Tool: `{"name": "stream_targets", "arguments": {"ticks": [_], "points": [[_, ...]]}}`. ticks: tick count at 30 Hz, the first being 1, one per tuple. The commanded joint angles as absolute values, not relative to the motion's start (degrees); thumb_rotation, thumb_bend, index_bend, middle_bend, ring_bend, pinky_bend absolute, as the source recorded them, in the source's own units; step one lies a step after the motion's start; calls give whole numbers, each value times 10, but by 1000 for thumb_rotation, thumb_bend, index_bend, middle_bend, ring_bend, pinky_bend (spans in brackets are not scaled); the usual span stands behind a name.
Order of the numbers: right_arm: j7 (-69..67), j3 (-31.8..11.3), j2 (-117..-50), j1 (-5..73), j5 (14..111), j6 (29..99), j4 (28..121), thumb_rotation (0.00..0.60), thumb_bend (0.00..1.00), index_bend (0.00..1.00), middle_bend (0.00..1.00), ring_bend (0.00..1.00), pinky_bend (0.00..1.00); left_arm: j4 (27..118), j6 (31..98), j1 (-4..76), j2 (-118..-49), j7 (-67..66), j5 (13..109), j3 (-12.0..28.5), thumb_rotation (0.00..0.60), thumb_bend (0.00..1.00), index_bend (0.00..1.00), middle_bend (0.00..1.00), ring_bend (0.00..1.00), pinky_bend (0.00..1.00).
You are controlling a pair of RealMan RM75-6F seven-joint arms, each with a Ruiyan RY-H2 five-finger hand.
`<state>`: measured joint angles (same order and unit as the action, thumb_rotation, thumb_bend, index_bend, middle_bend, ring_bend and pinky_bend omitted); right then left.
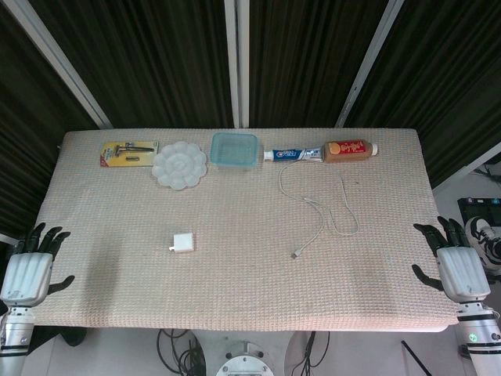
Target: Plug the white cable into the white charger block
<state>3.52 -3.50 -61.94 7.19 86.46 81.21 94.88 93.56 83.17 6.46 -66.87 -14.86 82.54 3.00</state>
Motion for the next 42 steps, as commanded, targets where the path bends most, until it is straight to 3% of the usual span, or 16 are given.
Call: {"name": "stream_targets", "arguments": {"ticks": [1,12,19,26,31,42], "points": [[29,-35,-620,74,865,809,950,600,195,187,216,33,8,928,835,66,-676,-150,826,33,600,88,194,129,0,0],[8,-33,-607,129,924,755,981,600,235,227,236,42,20,933,833,69,-677,-153,827,32,600,88,196,129,0,0],[60,-47,-630,246,951,603,993,600,307,334,258,42,24,941,835,70,-676,-156,832,30,600,88,196,129,0,0],[122,-57,-730,337,935,491,918,600,306,356,278,60,33,942,843,63,-674,-149,833,26,600,88,196,129,0,0],[143,-57,-792,362,935,485,856,600,236,363,298,68,36,941,840,64,-673,-146,832,27,600,88,196,129,0,0],[152,-36,-855,362,931,524,783,600,223,409,339,95,49,931,831,69,-677,-136,828,29,600,88,196,129,0,0]]}}
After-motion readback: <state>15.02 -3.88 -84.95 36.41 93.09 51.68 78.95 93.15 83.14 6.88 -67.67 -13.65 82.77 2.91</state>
